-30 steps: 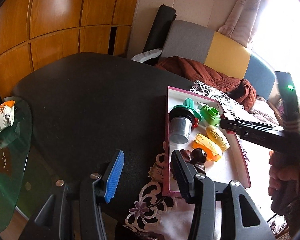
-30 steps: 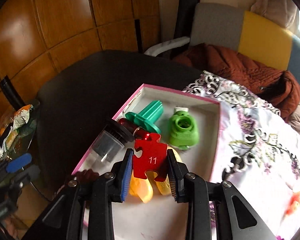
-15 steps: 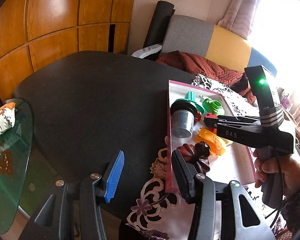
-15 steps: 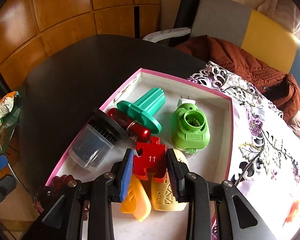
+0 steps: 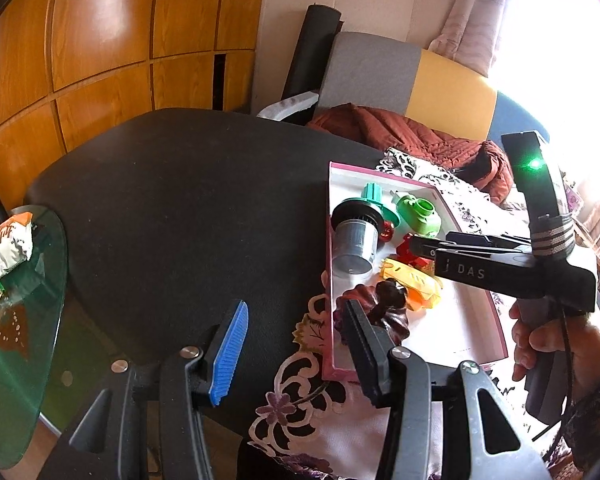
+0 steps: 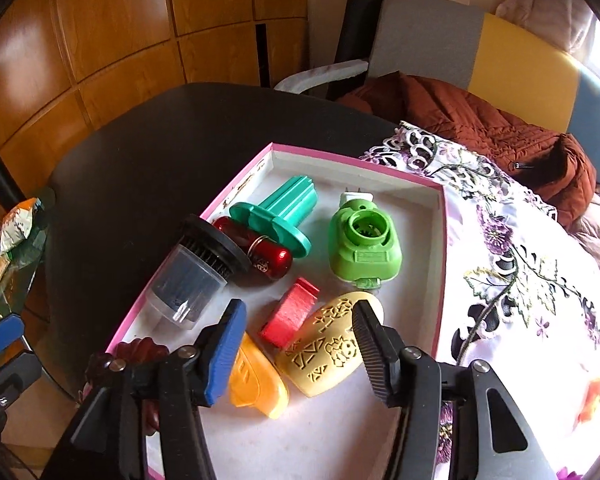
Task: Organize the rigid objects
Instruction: 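Lower the puzzle piece into the tray and open the right gripper, then move both tools back over the remaining toys on the cloth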
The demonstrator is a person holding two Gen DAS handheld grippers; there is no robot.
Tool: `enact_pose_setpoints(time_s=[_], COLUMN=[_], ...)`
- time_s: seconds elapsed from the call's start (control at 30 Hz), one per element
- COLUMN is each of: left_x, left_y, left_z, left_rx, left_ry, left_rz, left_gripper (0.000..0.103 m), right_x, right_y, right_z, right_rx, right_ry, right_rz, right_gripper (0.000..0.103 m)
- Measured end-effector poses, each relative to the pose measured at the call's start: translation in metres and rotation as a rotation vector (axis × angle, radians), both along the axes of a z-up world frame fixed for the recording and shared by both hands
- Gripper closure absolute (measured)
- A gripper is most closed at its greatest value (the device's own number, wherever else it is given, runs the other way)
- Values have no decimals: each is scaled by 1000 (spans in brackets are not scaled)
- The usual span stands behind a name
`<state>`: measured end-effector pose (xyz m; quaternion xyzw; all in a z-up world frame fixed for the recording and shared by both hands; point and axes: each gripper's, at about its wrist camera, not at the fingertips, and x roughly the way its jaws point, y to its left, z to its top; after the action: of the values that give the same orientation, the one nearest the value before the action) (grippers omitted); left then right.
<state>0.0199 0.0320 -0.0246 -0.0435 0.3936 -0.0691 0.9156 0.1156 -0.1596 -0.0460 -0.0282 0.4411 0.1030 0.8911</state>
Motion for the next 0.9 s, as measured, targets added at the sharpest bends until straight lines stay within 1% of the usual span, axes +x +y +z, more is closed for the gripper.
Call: enact_pose_setpoints(time_s=[0.1,0.17,0.27,0.3,0.37,0.5,0.67,0.9], left_x=[-1,-3,-6,-6,-7,-8,-10,-12], left_y=[-2,-2,-4,-5,-8,-18,-36,-77], left_z=[2,3,7,8,10,15,19,24], left_rx=[2,4,-4,-4,-2,3,14,30], left_ry=[-2,-5,-12,-17,-23,-32,-36,-44], left_rz=[-5,-10,-22,-27,-41,-76,-129,-239], left_gripper=[53,53,53,53,53,53,53,53], right_x=[-5,-8,-14,-17,-22,-35,-51,-82], right_y=[-5,-9,-18,-22,-32,-57,-102,-191], right_z=[4,7,14,17,23,35,46,59], right_rx=[11,21,30,33,38,26,10,-65], right_ry=[-16,-25,-50,-61,-82,-118,-139,-157], right_rz=[-16,-31,-57,-67,-86,-130,-210,-366], right_gripper=[44,40,39,38,31,29,25,20])
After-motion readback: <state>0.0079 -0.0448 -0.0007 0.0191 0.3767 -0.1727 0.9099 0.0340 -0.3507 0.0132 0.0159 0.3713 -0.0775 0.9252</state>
